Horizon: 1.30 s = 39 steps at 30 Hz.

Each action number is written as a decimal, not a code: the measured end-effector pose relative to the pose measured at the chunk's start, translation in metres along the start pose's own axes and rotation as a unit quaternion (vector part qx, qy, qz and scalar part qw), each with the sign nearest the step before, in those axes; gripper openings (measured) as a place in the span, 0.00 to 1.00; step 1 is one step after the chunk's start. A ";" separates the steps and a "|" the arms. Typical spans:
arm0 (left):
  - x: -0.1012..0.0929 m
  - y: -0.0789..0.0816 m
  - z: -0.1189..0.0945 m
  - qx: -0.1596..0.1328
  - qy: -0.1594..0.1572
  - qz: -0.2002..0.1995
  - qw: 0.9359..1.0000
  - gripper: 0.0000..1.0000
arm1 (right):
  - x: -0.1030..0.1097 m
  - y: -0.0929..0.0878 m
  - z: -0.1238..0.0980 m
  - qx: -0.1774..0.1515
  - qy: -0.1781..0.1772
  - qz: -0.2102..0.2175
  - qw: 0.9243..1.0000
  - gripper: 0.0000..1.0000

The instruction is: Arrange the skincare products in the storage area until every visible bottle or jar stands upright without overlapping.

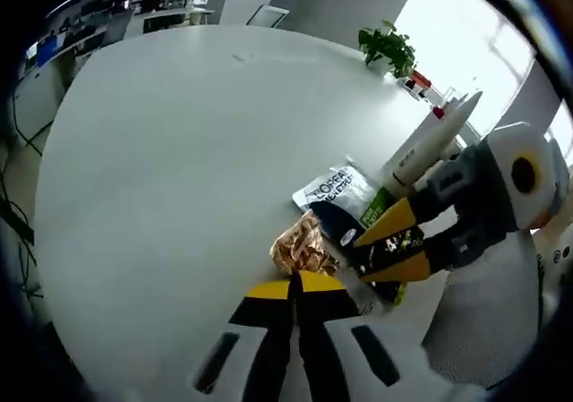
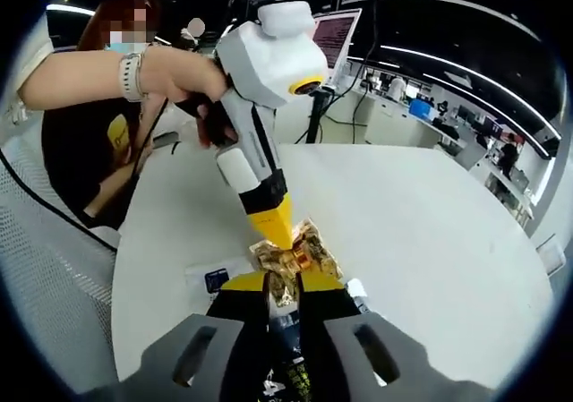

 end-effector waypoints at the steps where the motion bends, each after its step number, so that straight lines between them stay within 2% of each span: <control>1: 0.000 0.000 0.000 0.001 0.001 0.002 1.000 0.00 | -0.001 -0.001 0.002 0.002 0.000 0.001 1.000 0.12; 7: 0.000 0.002 0.003 0.012 0.012 0.021 1.000 0.00 | -0.008 -0.003 0.012 0.000 -0.013 0.003 1.000 0.14; 15: -0.008 -0.001 0.003 0.023 0.019 0.032 0.999 0.00 | -0.016 -0.009 0.023 0.005 -0.021 0.011 1.000 0.18; 19: -0.002 0.001 0.007 0.031 0.024 0.038 0.999 0.00 | -0.017 -0.014 0.027 0.011 -0.023 0.013 1.000 0.21; 27: -0.008 -0.001 0.003 0.030 0.030 0.058 0.997 0.00 | -0.019 -0.018 0.029 0.011 -0.011 0.037 0.999 0.21; 32: -0.005 0.000 0.005 0.030 0.029 0.064 0.997 0.01 | -0.021 -0.020 0.029 0.008 -0.006 0.058 0.998 0.22; 35: -0.003 0.000 0.003 0.022 0.036 0.078 0.996 0.01 | -0.020 -0.022 0.030 0.005 0.006 0.087 0.996 0.20; 39: 0.006 0.002 0.002 0.013 0.050 0.087 0.995 0.00 | -0.021 -0.021 0.030 0.004 0.003 0.087 0.996 0.20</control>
Point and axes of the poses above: the point that each gripper's makers call its tool centre point, and the gripper's own axes: z roughly forward along the fingers, x roughly to its left, y roughly out of its top, the point moved 5 cm from there along -z, roughly backward along the fingers, and after that the axes turned 10 degrees about y, right-handed, at the moved point
